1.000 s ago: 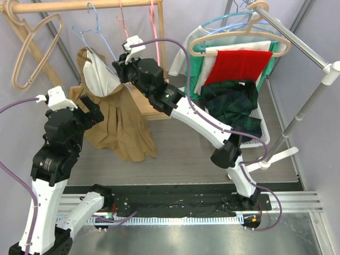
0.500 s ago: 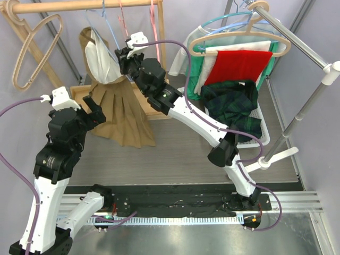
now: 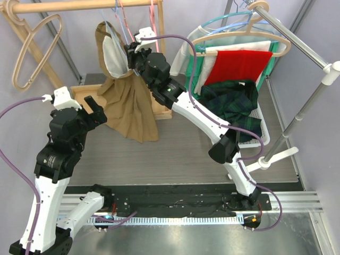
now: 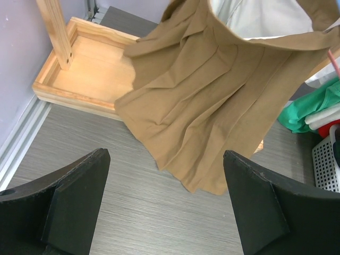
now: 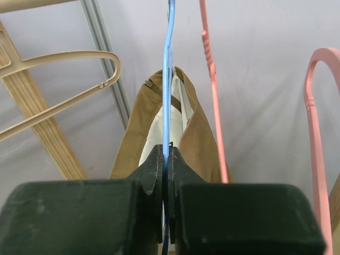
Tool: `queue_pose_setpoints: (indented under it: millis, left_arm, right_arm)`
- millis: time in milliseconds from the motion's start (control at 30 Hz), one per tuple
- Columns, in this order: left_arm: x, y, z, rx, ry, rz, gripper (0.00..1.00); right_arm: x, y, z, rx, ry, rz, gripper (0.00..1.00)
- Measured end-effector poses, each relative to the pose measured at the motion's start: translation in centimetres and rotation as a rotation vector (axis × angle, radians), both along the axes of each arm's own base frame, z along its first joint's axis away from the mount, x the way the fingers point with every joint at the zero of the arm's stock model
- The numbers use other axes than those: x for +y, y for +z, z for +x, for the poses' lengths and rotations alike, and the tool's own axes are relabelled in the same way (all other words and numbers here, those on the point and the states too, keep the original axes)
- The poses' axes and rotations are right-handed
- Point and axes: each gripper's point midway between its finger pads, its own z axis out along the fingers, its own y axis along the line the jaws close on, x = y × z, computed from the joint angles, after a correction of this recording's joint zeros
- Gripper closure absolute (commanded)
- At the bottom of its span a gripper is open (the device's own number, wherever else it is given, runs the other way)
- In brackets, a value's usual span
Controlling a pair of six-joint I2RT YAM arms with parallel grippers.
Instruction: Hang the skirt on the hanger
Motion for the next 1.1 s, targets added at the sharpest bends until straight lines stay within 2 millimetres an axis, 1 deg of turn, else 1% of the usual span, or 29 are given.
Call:
queue_pose_setpoints:
  millis: [333,500,533,567,600,667,700,767,800,933,1000,1100]
  left_arm:
    - [-0.3,-0.5,0.3,0.016,-0.009,-0.002,0.08]
    - [-0.5,-0.8,0.6,0.028,-0.016,-0.002,0.08]
    - [-0.5,-0.9,0.6,0.031,-0.017,-0.002,0.08]
    - [-0.6,-0.9,0.7,0.032,-0.019,-0.002,0.08]
    - [-0.7,-1.0,0.8,0.034,-0.021,-0.002,0.08]
    - [-0.8,-1.0,1.0,0.036,-0.026,-0.004,0.08]
    - [-0.8,-1.1,1.1,0.038,-0.026,-0.004,0.08]
    - [-1.0,-1.1,1.4,0.04,-0.029,-0.005,0.08]
    - [-1.2,-1.1,1.7,0.041,-0.032,-0.006,0.08]
    - [-1.8,-1.1,3.1,0.047,-0.041,-0.015,0.08]
    - [-2.1,-0.6,4.0,0.043,-0.044,-0.019,0.08]
    - [-2.9,0.1,5.9,0.034,-0.055,-0.027,0.08]
  right_arm:
    - [1.6,-2.3,-0.3,0.064,0.075,-0.026,0.99]
    - [1.9,-2.8,-0.5,0.089,0.096,-0.028,0.99]
    - [2.0,-2.9,-0.5,0.093,0.099,-0.028,0.95]
    - [2.0,-3.0,-0.5,0.099,0.101,-0.028,0.89]
    - [2.0,-3.1,-0.6,0.104,0.103,-0.027,0.71]
    - [2.2,-3.3,-0.6,0.107,0.109,-0.022,0.56]
    - [2.3,-3.1,-0.6,0.104,0.115,-0.008,0.52]
    - [2.5,-2.8,-0.8,0.085,0.124,0.006,0.48]
    - [2.6,-2.7,-0.9,0.079,0.128,0.008,0.44]
    - [3.0,-1.7,-1.8,0.057,0.148,0.024,0.35]
    - [2.9,-0.9,-2.4,0.047,0.157,0.033,0.32]
    - [2.0,0.8,-3.6,0.031,0.163,0.05,0.31]
